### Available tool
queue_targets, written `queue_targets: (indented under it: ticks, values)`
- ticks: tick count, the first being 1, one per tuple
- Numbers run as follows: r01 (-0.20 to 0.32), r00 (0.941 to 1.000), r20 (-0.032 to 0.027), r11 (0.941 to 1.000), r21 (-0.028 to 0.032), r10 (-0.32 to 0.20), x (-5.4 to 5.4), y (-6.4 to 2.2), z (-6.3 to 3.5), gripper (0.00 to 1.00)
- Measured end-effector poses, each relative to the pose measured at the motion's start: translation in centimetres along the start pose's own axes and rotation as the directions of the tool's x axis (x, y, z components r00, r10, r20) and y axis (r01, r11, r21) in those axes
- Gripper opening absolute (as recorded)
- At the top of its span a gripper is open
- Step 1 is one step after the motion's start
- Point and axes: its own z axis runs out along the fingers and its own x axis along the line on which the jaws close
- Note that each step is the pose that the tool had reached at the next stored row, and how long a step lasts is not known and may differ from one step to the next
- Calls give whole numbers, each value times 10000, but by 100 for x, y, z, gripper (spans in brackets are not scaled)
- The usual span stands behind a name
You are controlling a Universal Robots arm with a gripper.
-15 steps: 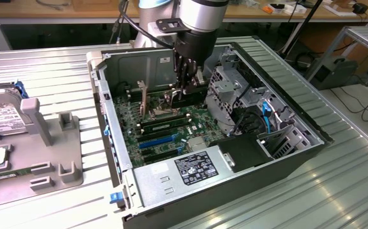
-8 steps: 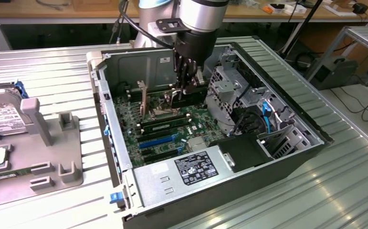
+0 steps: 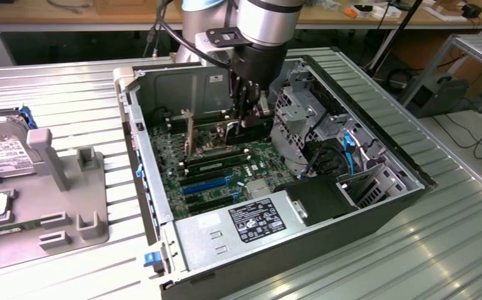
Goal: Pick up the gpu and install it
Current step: 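Insert the gpu into the slot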
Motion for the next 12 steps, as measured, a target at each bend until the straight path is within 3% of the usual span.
queue_targets:
  ticks: [12]
  values:
    - [2, 10000, -1, 10000, 0, -2, 176, 38, 5, 27]
